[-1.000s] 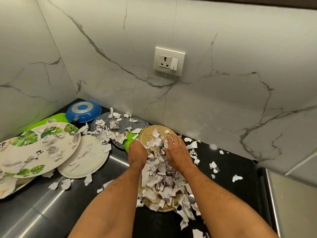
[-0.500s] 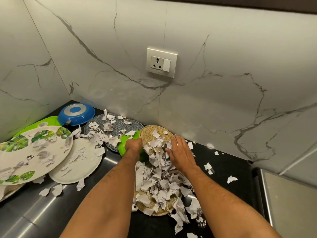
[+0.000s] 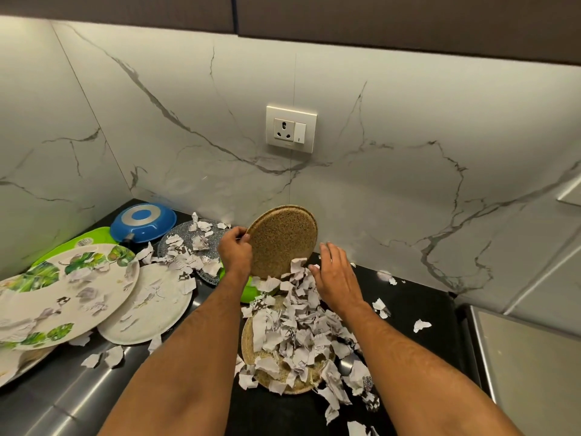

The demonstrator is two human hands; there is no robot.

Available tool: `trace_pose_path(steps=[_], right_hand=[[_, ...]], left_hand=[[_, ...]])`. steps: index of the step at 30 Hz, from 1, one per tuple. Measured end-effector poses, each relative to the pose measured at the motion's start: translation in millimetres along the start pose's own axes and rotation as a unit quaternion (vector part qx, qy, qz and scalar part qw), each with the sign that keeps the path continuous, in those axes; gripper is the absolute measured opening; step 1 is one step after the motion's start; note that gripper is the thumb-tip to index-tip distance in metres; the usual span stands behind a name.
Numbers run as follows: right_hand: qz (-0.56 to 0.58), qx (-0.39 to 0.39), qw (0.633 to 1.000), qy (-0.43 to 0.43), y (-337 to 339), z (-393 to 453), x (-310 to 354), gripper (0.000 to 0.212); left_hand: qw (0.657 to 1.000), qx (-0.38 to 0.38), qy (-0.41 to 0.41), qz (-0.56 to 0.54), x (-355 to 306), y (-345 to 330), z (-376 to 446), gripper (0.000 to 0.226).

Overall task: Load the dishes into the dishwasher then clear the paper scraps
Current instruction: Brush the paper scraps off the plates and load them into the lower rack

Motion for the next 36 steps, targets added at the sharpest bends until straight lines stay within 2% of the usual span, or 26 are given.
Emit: trace_pose_path(steps=[7, 14, 17, 24, 28, 36], right_hand=[[0.062, -0.034, 0.995, -0.065, 17.7, 1.7, 19.9, 0.066], [0.195, -0.085, 0.966, -0.148, 43.6, -22.4, 57.7, 0.054], [0.217, -0.110, 0.954, -0.176, 55.2, -43.2, 71.0, 0.047], [0.179, -0.166, 0.946, -0.214, 98.3, -157.9, 118.6, 0.040], [0.155, -0.150, 0.944, -0.250, 115.0, -233.6, 134.2, 0.038], [0.146, -0.110, 0.938, -0.293, 151.2, -361.8, 148.6, 0.039]], left_hand=[[0.994, -0.046, 0.018, -0.093, -11.6, 31.2, 2.0, 0.024], [0.991, -0.006, 0.048, -0.125, 1.3, 70.8, -12.8, 0.025], [0.995, 0.009, 0.034, -0.097, 8.3, 88.4, -27.6, 0.023], [0.996, 0.068, -0.053, 0.021, 35.0, 169.1, -98.3, 0.020], [0.990, 0.102, -0.082, 0.054, 66.2, 207.0, -145.1, 0.013], [0.981, 0.098, -0.116, 0.118, 100.0, 266.2, -258.8, 0.014]])
Point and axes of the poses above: each hand's wrist, its own z-axis towards the middle knuckle, its own y-axis out of the back of the hand, x = y × z, the point moved 1 cm from there along z, towards the middle knuckle, and after that the axes turned 10 degrees about -x, right-handed, at the moved point
